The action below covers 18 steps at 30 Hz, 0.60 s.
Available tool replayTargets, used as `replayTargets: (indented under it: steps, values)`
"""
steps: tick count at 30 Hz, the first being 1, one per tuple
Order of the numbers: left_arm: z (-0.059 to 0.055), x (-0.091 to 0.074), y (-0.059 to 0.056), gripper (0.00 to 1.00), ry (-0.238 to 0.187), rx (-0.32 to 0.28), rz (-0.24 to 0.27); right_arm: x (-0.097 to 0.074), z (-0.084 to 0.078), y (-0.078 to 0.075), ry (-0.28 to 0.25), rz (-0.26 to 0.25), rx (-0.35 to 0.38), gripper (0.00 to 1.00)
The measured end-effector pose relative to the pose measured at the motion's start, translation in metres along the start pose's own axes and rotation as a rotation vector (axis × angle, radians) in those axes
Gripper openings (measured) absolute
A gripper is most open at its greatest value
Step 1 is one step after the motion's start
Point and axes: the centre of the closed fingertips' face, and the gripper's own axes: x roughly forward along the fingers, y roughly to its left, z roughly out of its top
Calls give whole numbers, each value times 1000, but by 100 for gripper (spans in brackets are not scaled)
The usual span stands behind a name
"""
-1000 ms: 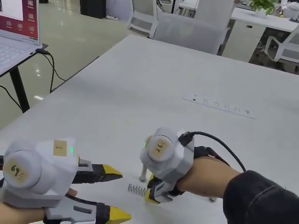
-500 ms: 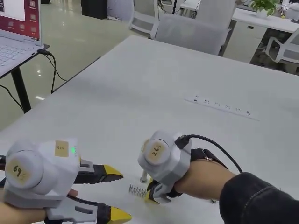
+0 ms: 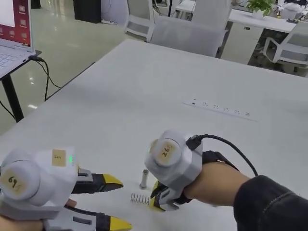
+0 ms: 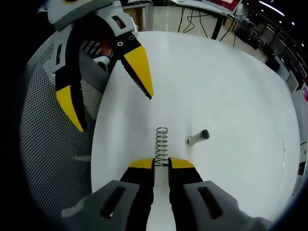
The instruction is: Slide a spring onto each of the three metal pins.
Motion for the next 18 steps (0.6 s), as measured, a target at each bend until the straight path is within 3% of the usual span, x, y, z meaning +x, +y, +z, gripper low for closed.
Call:
replayTargets:
  steps: [18]
  values:
    - [14, -2, -4, 33, -80, -37, -35, -39, -1, 15, -73, -37, 39, 8]
